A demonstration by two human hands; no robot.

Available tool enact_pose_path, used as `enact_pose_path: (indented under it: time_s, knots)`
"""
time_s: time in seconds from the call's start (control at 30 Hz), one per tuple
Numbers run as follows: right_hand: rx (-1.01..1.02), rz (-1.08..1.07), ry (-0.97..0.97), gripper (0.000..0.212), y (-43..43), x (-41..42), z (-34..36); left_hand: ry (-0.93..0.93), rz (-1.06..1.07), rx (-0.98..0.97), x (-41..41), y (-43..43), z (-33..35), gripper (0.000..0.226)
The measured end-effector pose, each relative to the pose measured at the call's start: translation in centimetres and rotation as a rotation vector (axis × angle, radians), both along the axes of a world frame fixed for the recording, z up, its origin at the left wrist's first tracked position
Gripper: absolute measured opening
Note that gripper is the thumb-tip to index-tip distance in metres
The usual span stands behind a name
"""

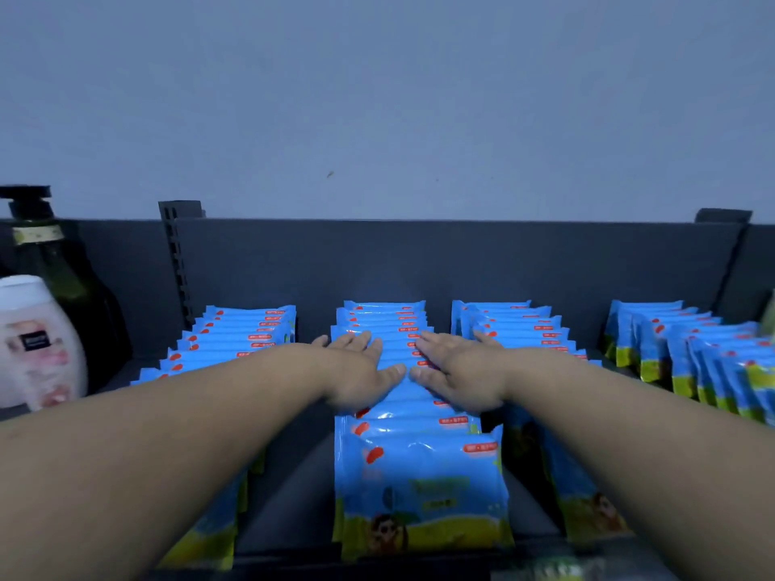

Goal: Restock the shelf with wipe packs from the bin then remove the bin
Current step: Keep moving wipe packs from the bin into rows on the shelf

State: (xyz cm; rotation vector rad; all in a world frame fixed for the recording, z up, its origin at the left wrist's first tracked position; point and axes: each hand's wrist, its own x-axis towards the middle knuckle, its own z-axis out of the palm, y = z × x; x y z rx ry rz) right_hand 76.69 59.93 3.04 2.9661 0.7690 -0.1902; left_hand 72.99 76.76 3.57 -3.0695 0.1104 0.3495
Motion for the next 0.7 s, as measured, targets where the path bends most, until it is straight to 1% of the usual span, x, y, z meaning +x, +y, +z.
enact_pose_path:
  time_s: [0.1,0.2,0.3,0.4,0.43,0.5,0.57,0.63,0.7]
  knots:
    - [0.203,-0.009,-0.016,0.057,-0.9,-1.4,0.6,-0.018,-0.007,-0.086,-1.9,-0.4,1.0,0.068]
    - [0.283,0.023,-0.029,0.053,-2.3,-4.1,2.3,-0.073,-0.033,-0.147,-5.5,-1.3,1.8,0.068]
    - [0.319,0.047,-0.031,0.05,-3.2,-6.3,2.8,-0.105,-0.033,-0.084,-8.6,-3.0,1.0,0.069]
    - [0.34,0.1,-0.015,0.039,-3.2,-7.7,0.8,-0.1,0.029,-0.023,-9.5,-3.9,-0.8,0.07]
    - [0.318,0.117,-0.021,0.039,-3.2,-7.9,-0.2,-0.11,0.05,-0.011,-9.5,-3.9,-1.4,0.069]
    - [0.26,0.126,-0.044,0.048,-3.2,-8.2,-2.3,-0.14,0.079,-0.002,-9.5,-3.9,-1.9,0.067]
    - [0.296,0.116,-0.089,0.055,-3.2,-8.3,-3.6,-0.166,0.104,-0.02,-9.4,-4.0,-2.0,0.067]
    - [0.424,0.116,-0.108,0.059,-3.2,-8.4,-4.3,-0.221,0.155,-0.119,-9.5,-4.1,-2.5,0.07]
    - [0.607,0.058,-0.051,0.065,-3.4,-8.9,-4.9,-0.332,0.263,-0.374,-10.1,-4.2,-3.7,0.081]
